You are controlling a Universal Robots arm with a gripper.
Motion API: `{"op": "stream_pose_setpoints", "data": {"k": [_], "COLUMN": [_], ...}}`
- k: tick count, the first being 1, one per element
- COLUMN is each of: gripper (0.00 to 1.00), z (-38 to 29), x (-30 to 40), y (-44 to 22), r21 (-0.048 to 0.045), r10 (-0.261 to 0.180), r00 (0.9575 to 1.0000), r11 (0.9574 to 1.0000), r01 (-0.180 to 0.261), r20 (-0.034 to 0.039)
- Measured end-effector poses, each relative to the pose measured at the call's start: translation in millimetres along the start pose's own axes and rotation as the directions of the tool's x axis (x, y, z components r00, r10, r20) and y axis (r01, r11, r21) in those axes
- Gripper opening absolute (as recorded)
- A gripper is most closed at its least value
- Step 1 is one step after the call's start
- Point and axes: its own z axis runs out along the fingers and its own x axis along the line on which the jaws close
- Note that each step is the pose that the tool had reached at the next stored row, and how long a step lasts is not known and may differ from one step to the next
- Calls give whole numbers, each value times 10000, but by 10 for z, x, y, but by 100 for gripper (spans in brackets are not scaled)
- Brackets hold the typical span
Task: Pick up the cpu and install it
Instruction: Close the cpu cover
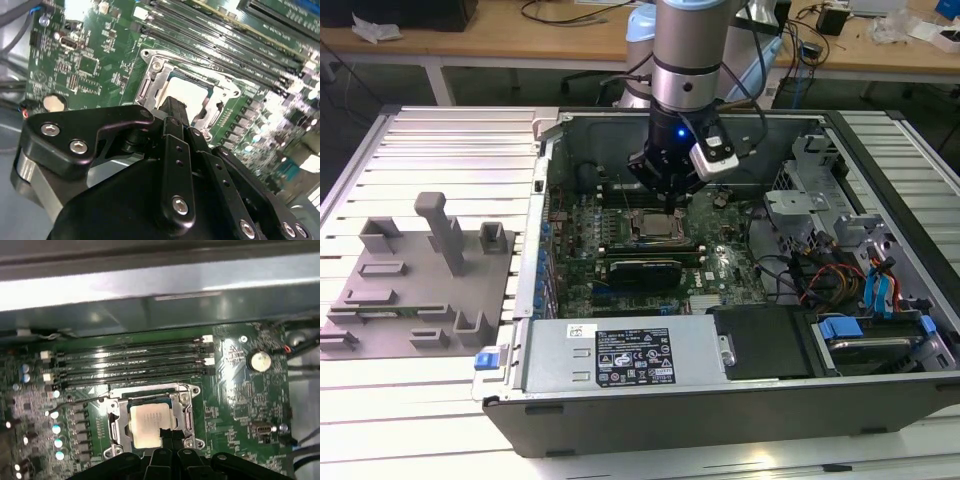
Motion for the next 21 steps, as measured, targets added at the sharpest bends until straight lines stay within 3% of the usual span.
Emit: {"op": "stream_pose_setpoints", "data": {"k": [3, 7, 14, 18, 21], "gripper": [11, 11, 11, 11, 11], "z": [2, 3, 54, 56, 60], "x": [0, 8, 135, 136, 174], "y": [0, -1, -16, -16, -19], "r21": [-15, -16, -17, -18, -17], "r10": [-745, -750, -756, -761, -762], "r00": [9972, 9972, 9971, 9971, 9971], "r11": [9972, 9972, 9971, 9971, 9971], "r01": [745, 750, 756, 761, 762], "r20": [29, 32, 31, 31, 31]}}
